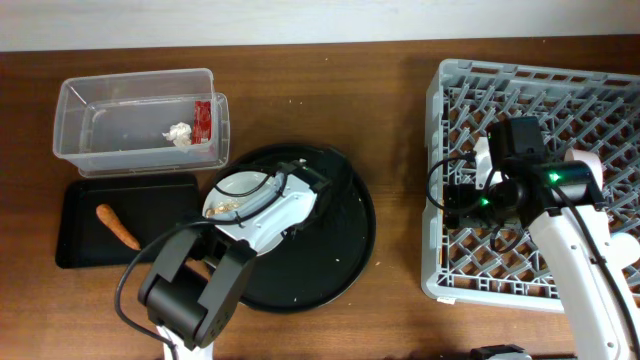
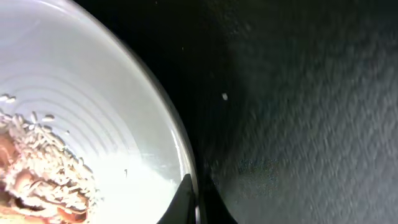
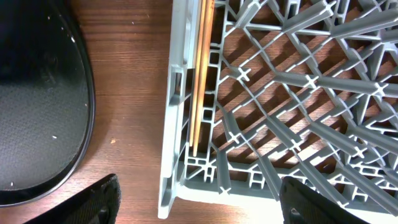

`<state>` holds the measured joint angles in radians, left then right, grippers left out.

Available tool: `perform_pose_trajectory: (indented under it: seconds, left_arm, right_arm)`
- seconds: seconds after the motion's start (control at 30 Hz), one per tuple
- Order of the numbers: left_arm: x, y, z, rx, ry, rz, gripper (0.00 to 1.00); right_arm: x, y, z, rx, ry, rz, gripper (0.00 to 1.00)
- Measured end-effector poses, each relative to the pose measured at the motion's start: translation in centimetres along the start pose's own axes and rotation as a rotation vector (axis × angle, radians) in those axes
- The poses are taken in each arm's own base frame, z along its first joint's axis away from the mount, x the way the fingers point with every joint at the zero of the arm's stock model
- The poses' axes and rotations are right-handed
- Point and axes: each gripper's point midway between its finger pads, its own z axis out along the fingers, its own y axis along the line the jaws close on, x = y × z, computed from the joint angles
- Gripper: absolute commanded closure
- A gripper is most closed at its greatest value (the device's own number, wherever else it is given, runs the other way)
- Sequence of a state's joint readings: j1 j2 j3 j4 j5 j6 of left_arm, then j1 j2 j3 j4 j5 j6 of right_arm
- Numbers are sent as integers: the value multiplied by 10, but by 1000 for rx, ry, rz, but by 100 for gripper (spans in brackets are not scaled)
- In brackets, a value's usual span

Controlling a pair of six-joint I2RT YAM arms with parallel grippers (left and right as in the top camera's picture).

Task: Sort waste into correct bins and load items into the dishwasher rack
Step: 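Grasp the rim of the white plate with the left gripper, then tip the white plate over the black tray to dump food scraps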

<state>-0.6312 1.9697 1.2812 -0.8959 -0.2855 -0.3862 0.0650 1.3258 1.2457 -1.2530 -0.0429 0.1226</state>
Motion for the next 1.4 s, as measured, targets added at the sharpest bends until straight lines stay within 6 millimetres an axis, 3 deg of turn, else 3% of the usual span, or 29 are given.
perform_pose_trajectory:
  seconds: [0.1,0.2,0.4,0.57,0.73,1.0,1.17,1.4]
  left_arm:
    - [3,7,-12,-29,41,15,100]
    - [-11,13,-31,-53,13,11,100]
    - [-11,26,-44,-67,18,-31,100]
    - [-14,81,-78,36,-12,-196,100]
    - [-9,119,-69,132,49,-250,100]
    - [-7,164,-63,535,25,-296,100]
    - [-6,183,-82,829,-87,-360,100]
    - [1,237,-106,1066,-261,-576,100]
  right_arm:
    - [0,0,0,0,2,0,19]
    - [1,0,0,0,5,0,19]
    - [3,0,0,1,12,1,19]
    - [4,0,0,2,15,-3,19]
    - [6,-2,0,8,26,-6,19]
    - [7,-4,0,23,28,-13,19]
    - [9,-5,0,24,36,-14,19]
    - [10,-5,0,24,39,-13,19]
